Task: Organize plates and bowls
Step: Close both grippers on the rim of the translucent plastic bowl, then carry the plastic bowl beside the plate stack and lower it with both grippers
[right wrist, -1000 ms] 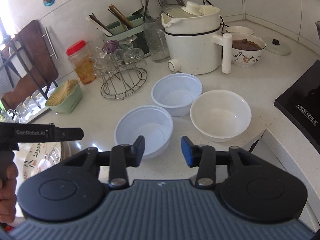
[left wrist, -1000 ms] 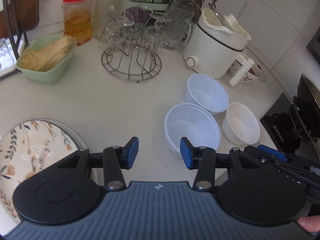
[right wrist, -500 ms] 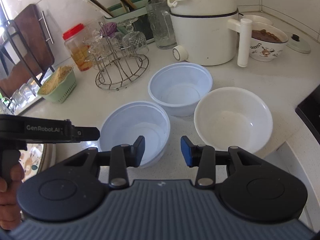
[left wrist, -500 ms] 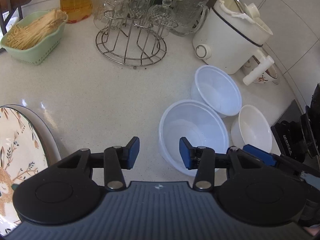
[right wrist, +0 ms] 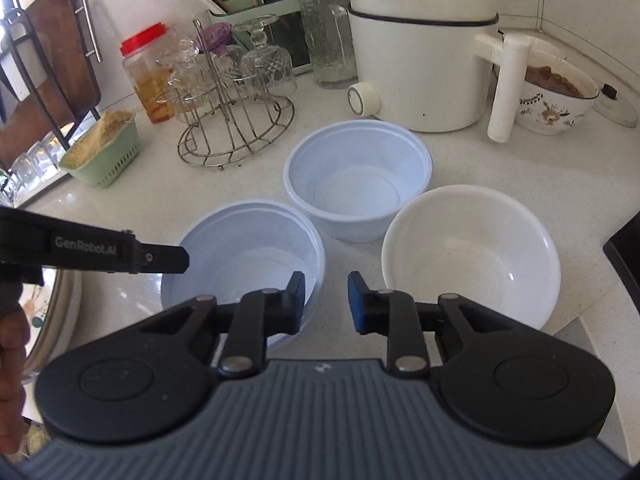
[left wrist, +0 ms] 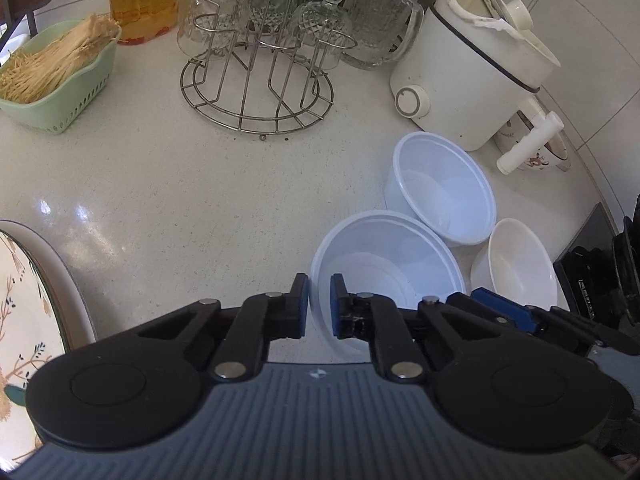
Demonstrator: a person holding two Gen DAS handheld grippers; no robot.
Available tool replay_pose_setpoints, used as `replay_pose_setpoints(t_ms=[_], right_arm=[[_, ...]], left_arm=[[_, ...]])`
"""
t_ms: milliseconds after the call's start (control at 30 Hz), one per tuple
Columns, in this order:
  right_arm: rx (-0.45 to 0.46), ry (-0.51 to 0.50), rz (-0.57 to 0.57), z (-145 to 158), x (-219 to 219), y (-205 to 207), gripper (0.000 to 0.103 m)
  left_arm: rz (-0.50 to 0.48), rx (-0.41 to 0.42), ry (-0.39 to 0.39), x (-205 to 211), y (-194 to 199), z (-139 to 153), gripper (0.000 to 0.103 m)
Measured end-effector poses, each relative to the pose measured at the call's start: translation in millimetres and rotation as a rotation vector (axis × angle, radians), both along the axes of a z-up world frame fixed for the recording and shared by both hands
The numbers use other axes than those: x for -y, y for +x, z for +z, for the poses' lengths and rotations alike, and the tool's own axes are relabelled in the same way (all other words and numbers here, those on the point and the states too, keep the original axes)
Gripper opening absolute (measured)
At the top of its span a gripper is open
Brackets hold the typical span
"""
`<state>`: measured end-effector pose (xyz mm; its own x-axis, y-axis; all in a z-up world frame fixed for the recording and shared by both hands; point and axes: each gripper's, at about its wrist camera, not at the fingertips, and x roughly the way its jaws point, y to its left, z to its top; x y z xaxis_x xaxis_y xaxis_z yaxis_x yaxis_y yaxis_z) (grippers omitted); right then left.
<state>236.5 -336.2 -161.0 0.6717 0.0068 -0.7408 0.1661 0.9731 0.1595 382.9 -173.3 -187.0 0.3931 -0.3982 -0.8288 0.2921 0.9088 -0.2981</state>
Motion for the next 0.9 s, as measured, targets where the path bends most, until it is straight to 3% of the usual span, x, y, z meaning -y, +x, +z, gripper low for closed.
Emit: replay_pose_setpoints(t_ms=[367,700,900], right_arm=[[0.031,0.063,0.008,11,-5,-6,0.024],[0.067,0.125,0.059,18,-36,-9,0.024],[0.059,0.159,0.074,11,-53,-4,0.024]], left_arm=[[-0.004,0.023,0.023,-7,-11,16,0.013],[0.077,0.044,0.003,-54,-24,35,0.013],[0.092,0.031,0.006,-78,-24,31,0.013]])
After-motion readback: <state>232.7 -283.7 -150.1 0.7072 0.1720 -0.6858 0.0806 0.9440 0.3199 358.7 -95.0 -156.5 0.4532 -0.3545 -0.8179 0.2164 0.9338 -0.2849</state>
